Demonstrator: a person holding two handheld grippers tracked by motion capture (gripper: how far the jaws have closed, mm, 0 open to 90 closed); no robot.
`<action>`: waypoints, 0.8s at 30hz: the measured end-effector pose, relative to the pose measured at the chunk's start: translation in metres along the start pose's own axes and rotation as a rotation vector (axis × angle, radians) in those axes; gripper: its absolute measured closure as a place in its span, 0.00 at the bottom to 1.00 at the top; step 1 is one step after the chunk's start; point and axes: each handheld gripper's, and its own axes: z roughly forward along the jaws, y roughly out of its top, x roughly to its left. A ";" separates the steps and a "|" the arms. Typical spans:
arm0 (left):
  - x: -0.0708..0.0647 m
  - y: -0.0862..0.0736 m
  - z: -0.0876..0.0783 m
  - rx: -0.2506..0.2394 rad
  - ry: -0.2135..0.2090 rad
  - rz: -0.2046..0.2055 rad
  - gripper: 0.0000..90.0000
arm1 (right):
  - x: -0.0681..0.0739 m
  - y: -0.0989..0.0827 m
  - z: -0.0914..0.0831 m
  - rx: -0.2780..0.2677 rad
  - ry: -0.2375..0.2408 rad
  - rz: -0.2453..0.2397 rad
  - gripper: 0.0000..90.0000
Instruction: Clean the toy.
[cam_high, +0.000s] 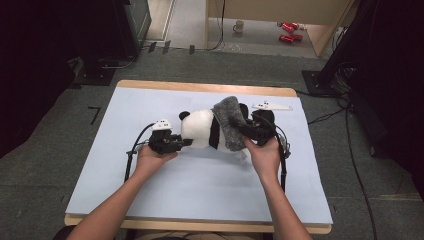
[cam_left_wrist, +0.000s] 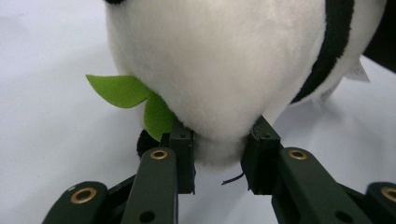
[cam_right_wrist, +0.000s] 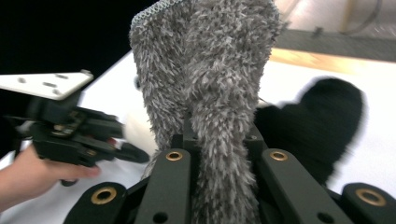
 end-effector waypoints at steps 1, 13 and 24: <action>0.000 0.000 0.000 0.000 0.000 0.000 0.78 | 0.004 0.001 0.000 -0.004 0.010 -0.009 0.89; -0.033 0.003 -0.019 0.041 -0.076 -0.024 0.81 | 0.057 -0.010 0.027 0.061 0.144 -0.043 0.88; -0.025 -0.007 -0.004 0.038 -0.004 -0.089 0.81 | 0.044 -0.035 0.058 0.118 0.022 -0.147 0.87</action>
